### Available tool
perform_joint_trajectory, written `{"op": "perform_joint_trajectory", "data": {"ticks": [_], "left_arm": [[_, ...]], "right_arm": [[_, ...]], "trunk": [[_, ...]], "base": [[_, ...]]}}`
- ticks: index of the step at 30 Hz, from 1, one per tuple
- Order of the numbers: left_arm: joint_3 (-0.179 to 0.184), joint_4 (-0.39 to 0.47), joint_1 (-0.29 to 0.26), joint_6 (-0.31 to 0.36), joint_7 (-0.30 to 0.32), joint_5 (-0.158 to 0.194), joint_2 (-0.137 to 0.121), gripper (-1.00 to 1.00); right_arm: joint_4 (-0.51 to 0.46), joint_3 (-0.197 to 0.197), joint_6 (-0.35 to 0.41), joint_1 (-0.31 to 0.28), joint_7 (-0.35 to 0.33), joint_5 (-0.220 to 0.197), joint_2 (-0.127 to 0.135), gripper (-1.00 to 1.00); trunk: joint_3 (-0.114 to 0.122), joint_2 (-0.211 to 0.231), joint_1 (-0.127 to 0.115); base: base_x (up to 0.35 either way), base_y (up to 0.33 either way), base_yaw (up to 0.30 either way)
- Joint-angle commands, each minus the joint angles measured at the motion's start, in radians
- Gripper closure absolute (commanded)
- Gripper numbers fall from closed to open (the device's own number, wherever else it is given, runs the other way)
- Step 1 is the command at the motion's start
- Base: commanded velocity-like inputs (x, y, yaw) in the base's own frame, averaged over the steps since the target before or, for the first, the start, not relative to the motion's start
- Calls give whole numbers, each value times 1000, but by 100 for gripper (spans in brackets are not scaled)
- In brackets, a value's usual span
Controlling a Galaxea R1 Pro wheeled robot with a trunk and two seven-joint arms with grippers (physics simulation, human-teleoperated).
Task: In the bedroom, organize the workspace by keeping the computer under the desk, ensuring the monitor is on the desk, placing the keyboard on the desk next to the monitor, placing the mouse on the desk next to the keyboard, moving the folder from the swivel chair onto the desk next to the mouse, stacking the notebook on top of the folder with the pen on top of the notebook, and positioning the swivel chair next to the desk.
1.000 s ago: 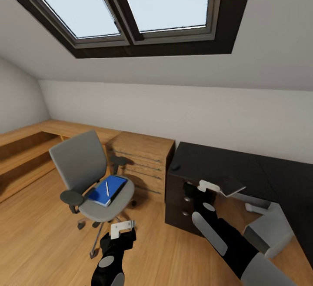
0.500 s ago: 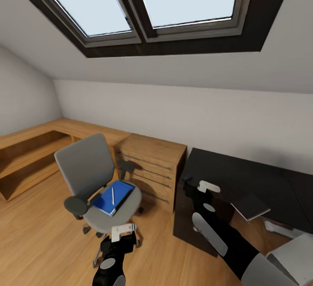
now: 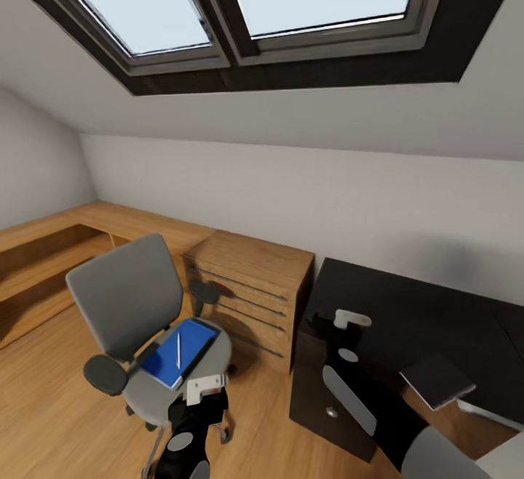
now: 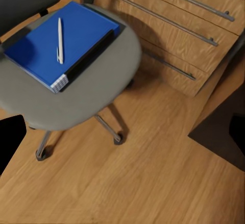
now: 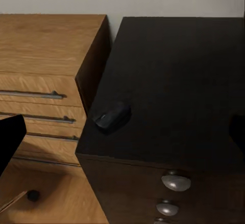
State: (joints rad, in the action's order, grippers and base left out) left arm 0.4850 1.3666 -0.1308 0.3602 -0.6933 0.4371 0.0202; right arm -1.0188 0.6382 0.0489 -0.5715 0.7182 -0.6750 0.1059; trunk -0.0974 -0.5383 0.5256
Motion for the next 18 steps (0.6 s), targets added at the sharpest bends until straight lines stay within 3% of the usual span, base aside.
{"op": "perform_joint_trajectory", "data": {"ticks": [1, 2, 4, 8, 11, 18], "left_arm": [[1, 1, -1, 3, -7, 6, 0, -100], [2, 2, -1, 3, -7, 6, 0, -100], [3, 2, -1, 3, -7, 6, 0, -100], [24, 3, -1, 2, -10, 5, -1, -100], [61, 7, -1, 2, -16, 5, -1, -100], [82, 11, -1, 2, -17, 5, -2, -100]], "right_arm": [[2, 4, 5, -2, 5, 8, 1, -100], [22, 4, 5, -2, -23, 55, 0, -100], [57, 4, 5, -2, -54, 81, -1, -100], [129, 3, 5, -6, -100, 101, -5, -100], [224, 3, 5, -12, -159, 107, -31, -100], [437, 3, 0, -87, -258, 110, -72, -100]], "trunk": [[-2, -2, 1], [-2, -2, 1], [-2, -2, 1], [-2, -2, 1], [-2, -2, 1], [-2, -2, 1]], "base": [[328, -3, 0], [328, -1, 0], [328, -1, 0], [329, 0, 0], [328, 0, 0], [328, 0, 0]]}}
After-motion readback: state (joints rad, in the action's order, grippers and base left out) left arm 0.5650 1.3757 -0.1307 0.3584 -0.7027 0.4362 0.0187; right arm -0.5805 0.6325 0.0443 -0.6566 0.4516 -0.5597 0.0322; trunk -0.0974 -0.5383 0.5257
